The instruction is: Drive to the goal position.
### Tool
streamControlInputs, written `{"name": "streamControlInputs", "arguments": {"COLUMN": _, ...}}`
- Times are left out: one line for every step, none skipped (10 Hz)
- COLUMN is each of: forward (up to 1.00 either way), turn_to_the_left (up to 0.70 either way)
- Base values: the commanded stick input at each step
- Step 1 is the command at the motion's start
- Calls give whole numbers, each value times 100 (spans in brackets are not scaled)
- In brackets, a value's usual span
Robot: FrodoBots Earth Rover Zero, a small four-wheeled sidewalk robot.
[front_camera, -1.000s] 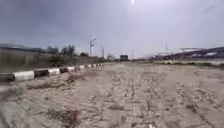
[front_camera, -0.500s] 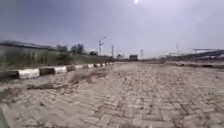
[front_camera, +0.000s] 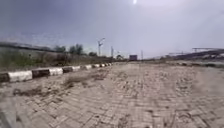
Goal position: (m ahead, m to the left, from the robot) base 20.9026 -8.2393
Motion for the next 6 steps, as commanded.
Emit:
{"name": "streamControlInputs", "arguments": {"forward": 100, "turn_to_the_left": 0}}
{"name": "streamControlInputs", "arguments": {"forward": 100, "turn_to_the_left": 0}}
{"name": "streamControlInputs", "arguments": {"forward": 100, "turn_to_the_left": 0}}
{"name": "streamControlInputs", "arguments": {"forward": 100, "turn_to_the_left": -1}}
{"name": "streamControlInputs", "arguments": {"forward": 100, "turn_to_the_left": -13}}
{"name": "streamControlInputs", "arguments": {"forward": 100, "turn_to_the_left": -26}}
